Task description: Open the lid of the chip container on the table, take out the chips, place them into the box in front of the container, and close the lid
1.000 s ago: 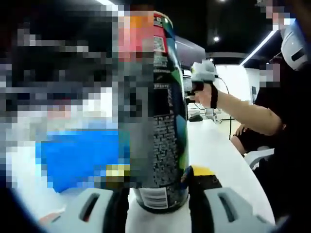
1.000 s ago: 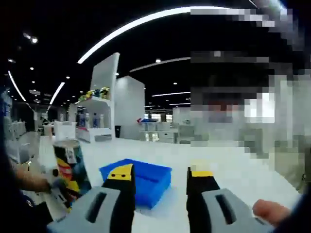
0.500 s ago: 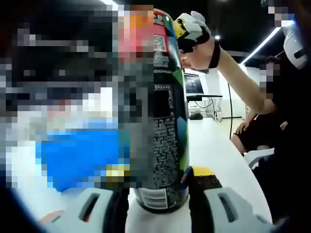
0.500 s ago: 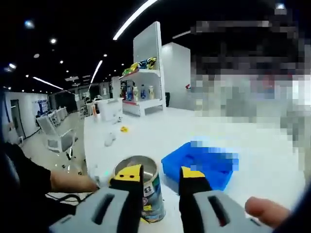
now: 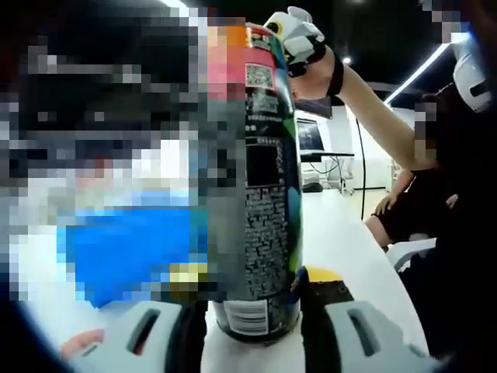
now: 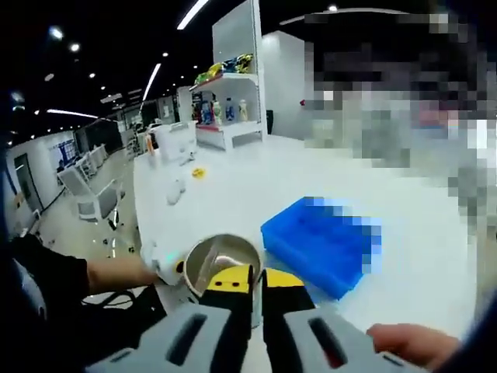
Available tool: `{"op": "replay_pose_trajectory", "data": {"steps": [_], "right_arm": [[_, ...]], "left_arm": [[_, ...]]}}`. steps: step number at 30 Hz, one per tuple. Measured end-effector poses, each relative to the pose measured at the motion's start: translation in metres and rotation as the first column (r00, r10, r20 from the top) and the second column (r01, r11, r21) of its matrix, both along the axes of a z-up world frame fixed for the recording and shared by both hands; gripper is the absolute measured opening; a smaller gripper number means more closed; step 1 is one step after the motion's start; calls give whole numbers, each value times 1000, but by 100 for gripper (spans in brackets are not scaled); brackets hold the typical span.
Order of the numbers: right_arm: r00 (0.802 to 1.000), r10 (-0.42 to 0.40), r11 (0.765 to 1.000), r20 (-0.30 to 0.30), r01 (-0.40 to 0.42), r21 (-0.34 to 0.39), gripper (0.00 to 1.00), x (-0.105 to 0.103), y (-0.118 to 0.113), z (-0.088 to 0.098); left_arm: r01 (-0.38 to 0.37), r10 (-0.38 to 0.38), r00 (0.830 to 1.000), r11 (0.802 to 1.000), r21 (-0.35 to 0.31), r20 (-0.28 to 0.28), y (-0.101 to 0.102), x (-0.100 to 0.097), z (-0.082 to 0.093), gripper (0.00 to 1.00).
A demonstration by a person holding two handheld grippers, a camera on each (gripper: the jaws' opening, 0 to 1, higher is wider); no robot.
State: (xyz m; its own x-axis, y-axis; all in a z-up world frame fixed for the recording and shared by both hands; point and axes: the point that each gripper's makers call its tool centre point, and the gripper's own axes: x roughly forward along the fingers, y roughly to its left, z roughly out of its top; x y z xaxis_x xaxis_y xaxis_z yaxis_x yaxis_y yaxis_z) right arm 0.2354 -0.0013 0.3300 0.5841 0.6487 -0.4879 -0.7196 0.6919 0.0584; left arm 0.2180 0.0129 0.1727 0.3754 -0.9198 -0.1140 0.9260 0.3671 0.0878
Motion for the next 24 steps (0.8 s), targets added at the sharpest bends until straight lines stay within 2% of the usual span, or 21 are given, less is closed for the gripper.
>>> {"op": "replay_pose_trajectory", "data": {"steps": [4, 6, 8, 10, 12, 15, 18, 19, 21, 23, 24], "right_arm": [[999, -50, 999, 3, 50, -4, 0, 6, -17, -2], [997, -69, 997, -14, 70, 34, 0, 8, -25, -4], [996, -81, 995, -31, 83, 58, 0, 8, -31, -6], [995, -93, 992, -47, 97, 76, 0, 10, -40, -11], [993, -95, 986, -70, 103, 132, 0, 9, -44, -14], [986, -88, 965, -139, 119, 234, 0, 3, -51, -21], [984, -104, 959, -147, 139, 248, 0, 2, -62, -32], [982, -110, 956, -156, 147, 252, 0, 1, -66, -38], [976, -110, 942, -190, 164, 294, 0, -4, -69, -47], [971, -107, 925, -213, 176, 337, 0, -7, -71, -54], [970, -111, 926, -216, 179, 332, 0, -8, -73, -59]], "left_arm": [[3, -3, 1000, 1000, 6, -2, 2, -2, 4, 47], [6, -6, 1000, 1000, 19, -5, 2, -3, 5, 47], [11, -11, 1000, 998, 59, -10, 3, -4, 6, 46], [16, -14, 1000, 991, 133, -14, 5, -5, 5, 46], [35, -27, 999, 979, 200, -43, 7, -7, 4, 46], [64, -51, 997, 953, 297, -51, 10, -8, 3, 47], [86, -68, 996, 917, 390, -61, 15, -8, 2, 47], [93, -73, 995, 899, 428, -64, 17, -7, 2, 47], [104, -83, 994, 869, 484, -65, 21, -7, 0, 47], [121, -92, 992, 844, 523, -82, 23, -8, -1, 47], [125, -93, 992, 834, 537, -86, 24, -9, -1, 47]]}}
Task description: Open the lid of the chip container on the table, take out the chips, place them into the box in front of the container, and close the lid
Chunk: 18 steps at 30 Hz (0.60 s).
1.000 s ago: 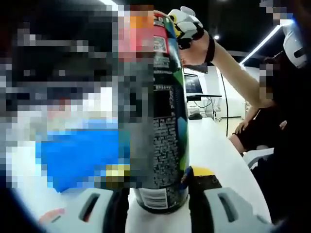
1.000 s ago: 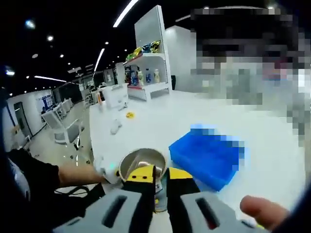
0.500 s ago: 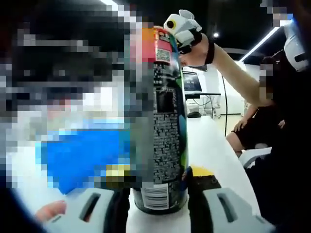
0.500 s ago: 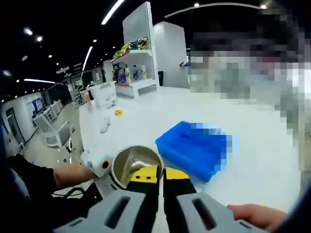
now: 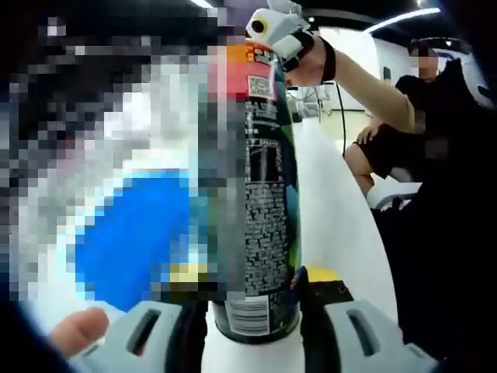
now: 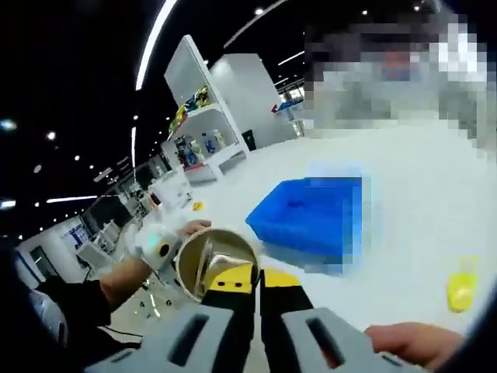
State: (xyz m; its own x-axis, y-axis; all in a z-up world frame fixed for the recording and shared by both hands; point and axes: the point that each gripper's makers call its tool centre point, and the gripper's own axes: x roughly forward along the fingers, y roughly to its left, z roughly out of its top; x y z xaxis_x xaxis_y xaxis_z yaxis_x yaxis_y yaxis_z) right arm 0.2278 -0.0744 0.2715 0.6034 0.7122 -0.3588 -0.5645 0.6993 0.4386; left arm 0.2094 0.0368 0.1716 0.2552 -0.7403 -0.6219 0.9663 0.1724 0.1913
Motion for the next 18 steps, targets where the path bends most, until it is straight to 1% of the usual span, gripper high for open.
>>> {"op": "replay_pose_trajectory", "data": {"steps": [1, 2, 3, 4, 5, 7, 8, 9, 11, 12, 13, 14, 18], "right_arm": [[1000, -4, 1000, -5, 4, -8, 0, -1, -1, -5], [1000, -18, 999, -11, 18, -41, 0, -2, -5, -14], [1000, -23, 998, -8, 23, -56, 0, -3, -5, -22], [1000, -23, 998, -9, 23, -53, 0, -4, -4, -27], [999, -25, 999, -31, 24, -36, 0, -6, -5, -34], [998, -24, 1000, -57, 23, -12, 0, 6, -3, -39], [998, -22, 1000, -63, 22, -11, 0, 5, -2, -43], [997, -23, 1000, -72, 23, -8, 0, 9, -3, -49], [996, -28, 999, -90, 26, -23, 0, 5, -1, -62], [995, -31, 999, -95, 28, -32, 0, 5, 0, -69], [994, -36, 998, -107, 31, -48, 0, 3, 1, -78], [993, -38, 998, -108, 33, -49, 0, 2, 1, -81], [988, -55, 998, -145, 48, -47, 0, -1, 2, -105]], "left_arm": [[4, -4, 1000, 1000, 23, 2, 2, 0, -1, 47], [6, -7, 1000, 999, 37, 6, 2, -1, -1, 47], [8, -8, 1000, 998, 66, 4, 6, -2, -1, 47], [8, -8, 1000, 996, 85, -1, 8, -2, -2, 47], [10, -9, 1000, 994, 110, -7, 11, -3, -3, 46], [15, -14, 1000, 991, 137, -6, 15, -4, -4, 46], [18, -17, 1000, 988, 152, -8, 17, -5, -5, 46], [20, -18, 1000, 984, 176, -13, 19, -7, -6, 46], [27, -27, 1000, 973, 229, -3, 25, -8, -9, 46], [26, -27, 1000, 971, 237, -1, 25, -8, -9, 46], [29, -32, 999, 965, 260, 6, 27, -8, -11, 46], [31, -34, 999, 963, 266, 7, 27, -9, -12, 46], [39, -46, 999, 950, 308, 15, 30, -10, -15, 46]]}}
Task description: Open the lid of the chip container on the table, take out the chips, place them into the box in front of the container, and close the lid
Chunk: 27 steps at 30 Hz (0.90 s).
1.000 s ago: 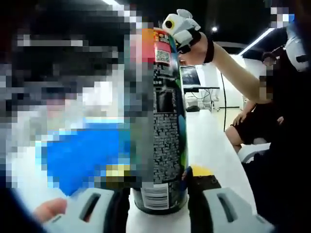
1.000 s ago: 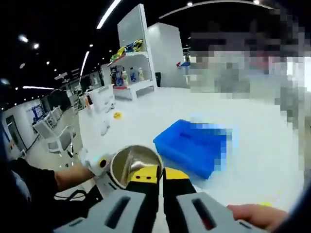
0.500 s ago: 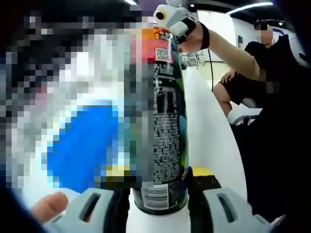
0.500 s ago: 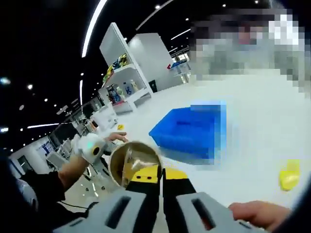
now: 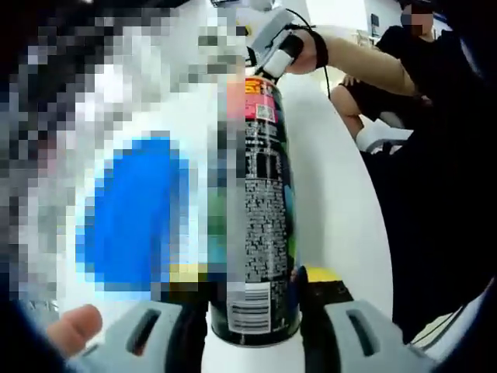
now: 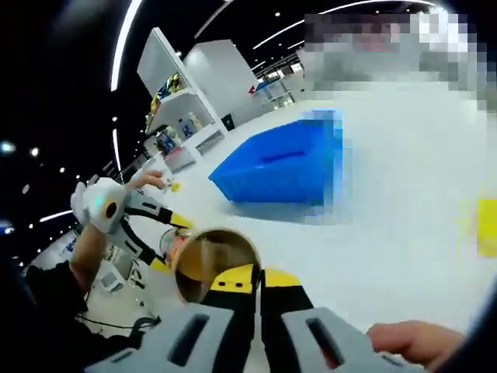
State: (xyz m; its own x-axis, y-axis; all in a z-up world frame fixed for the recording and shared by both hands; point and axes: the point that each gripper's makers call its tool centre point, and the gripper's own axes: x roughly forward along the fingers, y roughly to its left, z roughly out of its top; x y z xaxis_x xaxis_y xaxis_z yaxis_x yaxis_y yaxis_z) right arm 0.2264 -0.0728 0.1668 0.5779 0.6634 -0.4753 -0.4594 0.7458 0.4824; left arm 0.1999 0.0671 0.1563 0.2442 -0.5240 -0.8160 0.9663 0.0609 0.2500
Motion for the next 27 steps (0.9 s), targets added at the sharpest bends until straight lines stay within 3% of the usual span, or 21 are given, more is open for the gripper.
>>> {"op": "replay_pose_trajectory", "data": {"steps": [5, 11, 19, 22, 23, 25, 27], "right_arm": [[1000, -14, 998, -22, 13, -58, 0, -5, 2, -23], [1000, -7, 996, -28, 5, -91, 0, -4, 6, -35], [1000, 2, 997, -25, -4, -75, 0, 0, 10, -34], [1000, 25, 996, 5, -24, -89, 0, 0, 9, -33], [998, 54, 993, 43, -50, -105, 1, 1, 8, -32], [996, 43, 997, 83, -38, -64, 2, 7, 3, -25], [999, 28, 999, 43, -30, 43, 1, 10, -6, -15]], "left_arm": [[16, -17, 1000, 999, 37, 23, 0, 0, -4, 46], [33, -37, 998, 995, 98, 45, -2, -2, -8, 46], [32, -42, 998, 977, 210, 44, 9, 1, -11, 46], [33, -42, 998, 977, 213, 41, 11, 2, -11, 46], [32, -41, 998, 978, 207, 38, 11, 2, -11, 46], [32, -40, 998, 981, 191, 38, 12, 3, -10, 46], [34, -42, 998, 982, 184, 42, 12, 3, -10, 46]]}}
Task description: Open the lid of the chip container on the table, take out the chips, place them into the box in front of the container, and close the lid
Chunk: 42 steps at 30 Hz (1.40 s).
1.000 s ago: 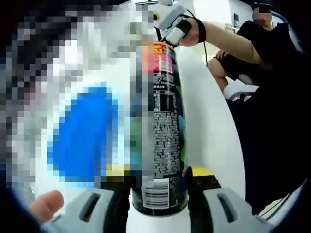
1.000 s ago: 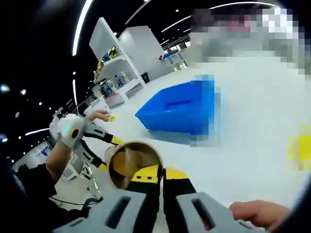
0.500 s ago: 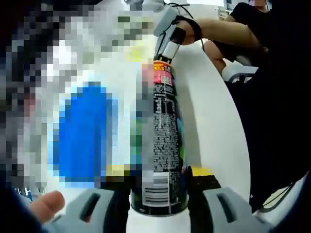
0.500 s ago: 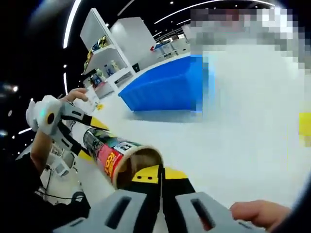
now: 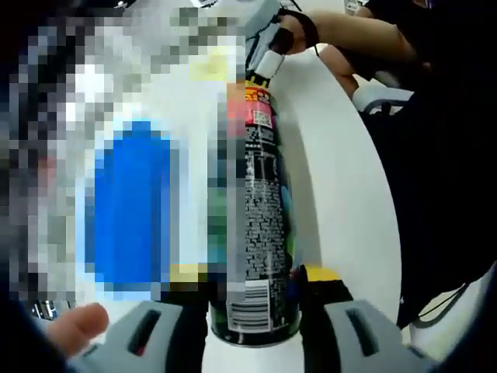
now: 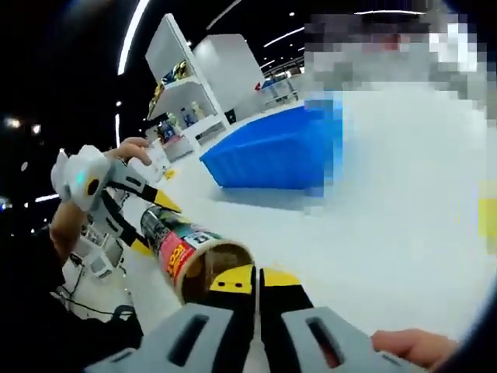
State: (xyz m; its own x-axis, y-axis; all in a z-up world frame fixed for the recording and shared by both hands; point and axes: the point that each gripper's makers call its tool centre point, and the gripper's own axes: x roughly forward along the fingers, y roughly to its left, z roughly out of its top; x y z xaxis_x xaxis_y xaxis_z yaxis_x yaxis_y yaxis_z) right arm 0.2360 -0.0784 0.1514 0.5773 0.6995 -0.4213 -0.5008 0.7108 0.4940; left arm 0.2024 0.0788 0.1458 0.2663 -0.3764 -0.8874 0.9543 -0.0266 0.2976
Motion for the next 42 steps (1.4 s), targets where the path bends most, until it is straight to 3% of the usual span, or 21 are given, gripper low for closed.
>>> {"op": "replay_pose_trajectory", "data": {"steps": [3, 5, 7, 12, 16, 21, 24, 27, 29, 34, 36, 39, 42], "right_arm": [[994, 111, 980, -15, -107, 170, 4, -7, -4, 18], [980, 180, 956, -87, -153, 250, 17, -17, -5, 20], [974, 206, 944, -92, -173, 281, 17, -19, -3, 22], [962, 255, 947, -99, -228, 226, 16, -27, 7, 14], [950, 281, 935, -135, -239, 263, 16, -24, 18, 12], [936, 295, 913, -191, -216, 347, 7, -23, 24, 15], [938, 293, 918, -184, -223, 327, 8, -17, 24, 13], [920, 313, 930, -235, -247, 271, 15, -27, 30, -1], [917, 341, 930, -206, -296, 218, 16, -28, 32, -5], [917, 326, 934, -231, -273, 232, 9, -26, 33, 0], [924, 308, 941, -225, -262, 212, 2, -25, 31, 3], [938, 254, 960, -237, -216, 177, 0, -25, 27, 5], [956, 200, 979, -216, -188, 74, 0, -20, 21, 4]], "left_arm": [[4, -4, 1000, 1000, -5, 8, 0, 1, 0, 46], [5, -5, 1000, 1000, -5, 12, 0, 1, 0, 46], [7, -7, 1000, 1000, -6, 15, 0, 2, 0, 46], [9, -9, 1000, 1000, -14, 19, 0, 4, 0, 46], [9, -9, 1000, 1000, -12, 21, 0, 4, 0, 46], [10, -10, 1000, 1000, -10, 20, 0, 6, 1, 46], [0, 0, 1000, 1000, -5, 17, 2, 8, 0, 46], [7, -7, 1000, 1000, 2, 15, 2, 8, 0, 46], [9, -10, 1000, 1000, 11, 20, 3, 8, 0, 46], [12, -13, 999, 999, 31, 43, 6, 10, -1, 46], [5, -6, 999, 1000, 23, 40, 6, 11, -1, 46], [-9, 9, 999, 1000, 18, 31, 7, 12, 0, 46], [-9, 9, 1000, 1000, 17, 29, 7, 12, 0, 46]]}}
